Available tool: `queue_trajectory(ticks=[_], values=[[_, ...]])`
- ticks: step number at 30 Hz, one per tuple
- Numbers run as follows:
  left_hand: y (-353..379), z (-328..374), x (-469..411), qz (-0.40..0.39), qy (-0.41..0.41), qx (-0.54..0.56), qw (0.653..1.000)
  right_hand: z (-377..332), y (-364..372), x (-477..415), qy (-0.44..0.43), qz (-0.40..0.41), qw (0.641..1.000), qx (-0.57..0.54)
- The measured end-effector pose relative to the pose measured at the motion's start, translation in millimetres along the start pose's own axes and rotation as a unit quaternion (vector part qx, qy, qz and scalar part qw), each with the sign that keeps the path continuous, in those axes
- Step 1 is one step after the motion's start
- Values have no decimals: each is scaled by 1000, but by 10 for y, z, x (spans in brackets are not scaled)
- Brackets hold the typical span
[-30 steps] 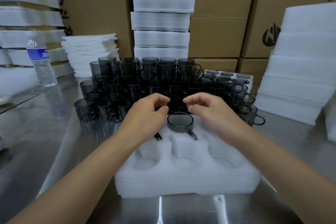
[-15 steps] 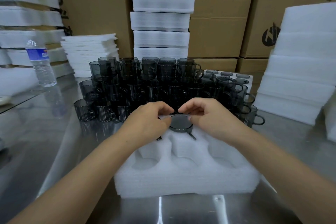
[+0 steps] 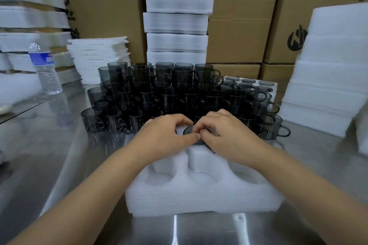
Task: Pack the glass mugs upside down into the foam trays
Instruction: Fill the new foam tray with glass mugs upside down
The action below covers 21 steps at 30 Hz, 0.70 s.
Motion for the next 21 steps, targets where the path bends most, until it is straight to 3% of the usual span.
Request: queue_trajectory(ticks=[2,5,7,9,13,21], values=[[-6,-13,-6,6,-3,-3,1000,19,-101,-12,10,36,999,-19],[-11,-30,-8,13,-7,-14,1000,204,-521,9,48,181,982,-14],[-5,-43,-2,11,-12,-7,1000,414,-794,70,92,261,961,11],[0,-47,-5,12,-12,-6,1000,639,-932,122,144,293,943,69],[2,-39,-9,14,-8,-9,1000,1034,-932,184,229,299,918,122],[3,-30,-8,13,-6,-19,1000,1492,-771,175,337,186,916,113]])
Point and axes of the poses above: each hand's wrist, its own x-axis away from the middle knuckle, its own y-axis out of the palm, z = x × y, the point moved 9 cm from there along -x, towards the middle knuckle, and after that the axes turned 1 degree about -z, right-handed, at the moved point
